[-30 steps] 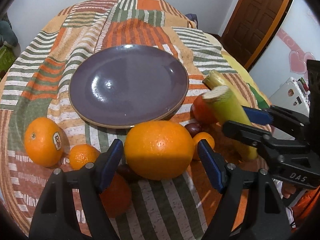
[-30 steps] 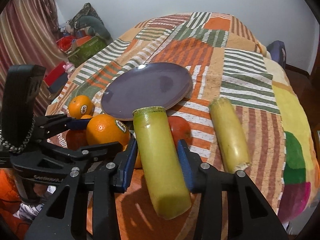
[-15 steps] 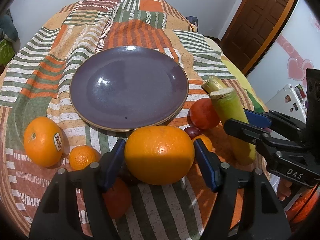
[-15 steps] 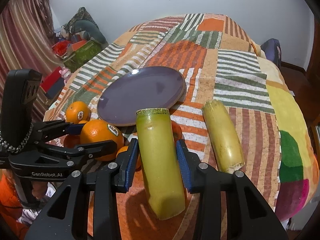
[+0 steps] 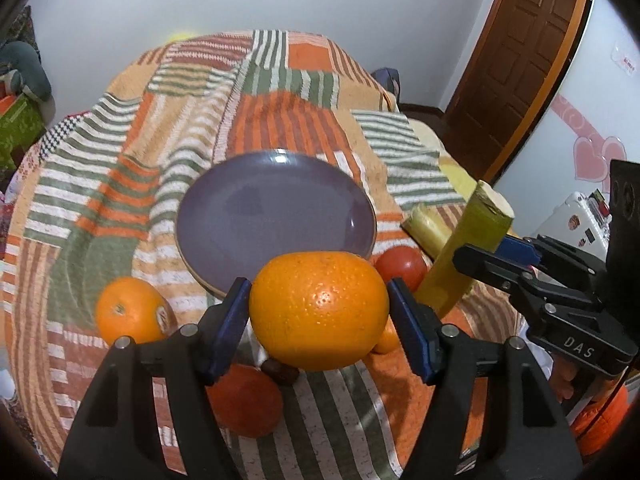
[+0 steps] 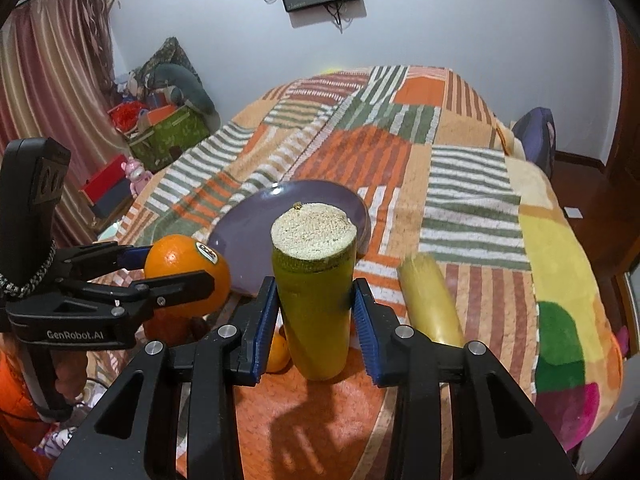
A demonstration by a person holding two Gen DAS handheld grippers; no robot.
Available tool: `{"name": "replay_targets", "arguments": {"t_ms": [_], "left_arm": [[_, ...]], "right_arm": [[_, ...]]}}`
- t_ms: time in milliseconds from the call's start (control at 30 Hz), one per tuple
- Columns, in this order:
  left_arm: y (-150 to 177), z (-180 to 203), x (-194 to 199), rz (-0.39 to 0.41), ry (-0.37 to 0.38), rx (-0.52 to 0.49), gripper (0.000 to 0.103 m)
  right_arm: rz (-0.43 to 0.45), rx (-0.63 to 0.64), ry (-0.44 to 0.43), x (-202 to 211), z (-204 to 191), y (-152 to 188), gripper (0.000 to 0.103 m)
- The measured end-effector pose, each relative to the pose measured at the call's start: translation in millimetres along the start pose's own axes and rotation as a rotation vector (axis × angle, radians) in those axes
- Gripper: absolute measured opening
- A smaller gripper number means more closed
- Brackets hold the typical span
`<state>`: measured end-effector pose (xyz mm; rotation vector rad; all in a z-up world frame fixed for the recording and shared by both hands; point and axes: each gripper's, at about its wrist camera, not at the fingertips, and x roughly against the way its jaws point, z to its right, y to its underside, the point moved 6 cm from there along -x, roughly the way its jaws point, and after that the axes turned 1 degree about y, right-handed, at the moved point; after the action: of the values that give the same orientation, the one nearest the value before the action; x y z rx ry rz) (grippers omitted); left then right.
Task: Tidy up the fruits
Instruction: 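Carry the corn cob and the orange over the purple plate and lower them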
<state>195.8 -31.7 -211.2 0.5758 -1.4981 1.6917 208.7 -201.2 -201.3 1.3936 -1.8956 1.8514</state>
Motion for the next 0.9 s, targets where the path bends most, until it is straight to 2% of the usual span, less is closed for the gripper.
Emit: {"name": "replay_targets", "arguments": {"t_ms": [300,533,900], "left_arm": [[-26,-10,23,0.093,-0.044,-0.003,0.069],[-47,-24,34,0.153,-0.086,-0.002,0.068],[-63,-55,20,0.16,-0.152,0.009,0.069]], "right_arm": [[0.082,0.033,0.011,16,-5,-29,0.034],[0.128,0.043,-0.009,11,-15,-51,0.034],[0.089,0.076,-0.037,-30,-31,-64,0.034]]}}
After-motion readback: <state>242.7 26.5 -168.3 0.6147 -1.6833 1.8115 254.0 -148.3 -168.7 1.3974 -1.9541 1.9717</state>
